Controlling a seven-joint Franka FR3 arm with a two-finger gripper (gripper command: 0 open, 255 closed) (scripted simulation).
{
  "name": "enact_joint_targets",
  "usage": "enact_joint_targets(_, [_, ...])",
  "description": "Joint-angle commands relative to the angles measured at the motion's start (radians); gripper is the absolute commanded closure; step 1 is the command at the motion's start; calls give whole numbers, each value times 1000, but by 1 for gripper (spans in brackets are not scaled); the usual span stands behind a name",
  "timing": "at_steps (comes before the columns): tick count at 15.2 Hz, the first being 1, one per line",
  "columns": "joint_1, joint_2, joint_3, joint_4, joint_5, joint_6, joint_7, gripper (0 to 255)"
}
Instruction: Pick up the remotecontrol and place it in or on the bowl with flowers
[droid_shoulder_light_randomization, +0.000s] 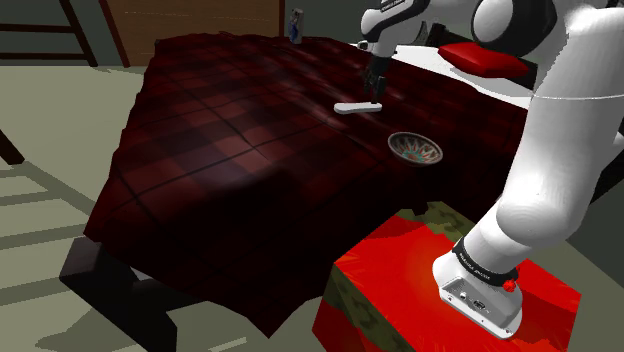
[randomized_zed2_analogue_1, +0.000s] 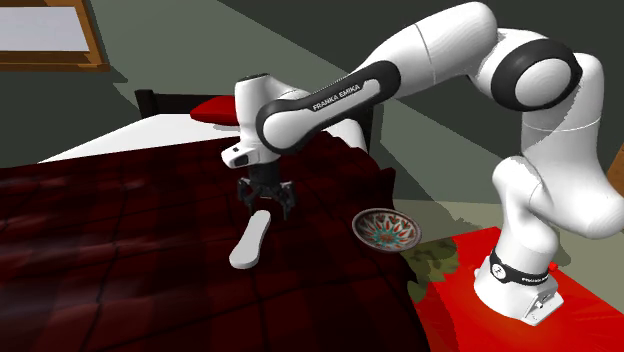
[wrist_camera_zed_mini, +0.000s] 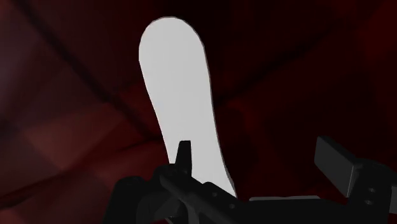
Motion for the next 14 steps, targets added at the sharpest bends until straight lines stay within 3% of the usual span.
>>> enact_joint_targets(1, [-30,93,21,109,28,-13,-72,0])
enact_joint_targets(3, [-52,163,41,200,42,-29,-118,0])
enact_joint_targets(14, [-54,198,52,151,57,53,-128,0])
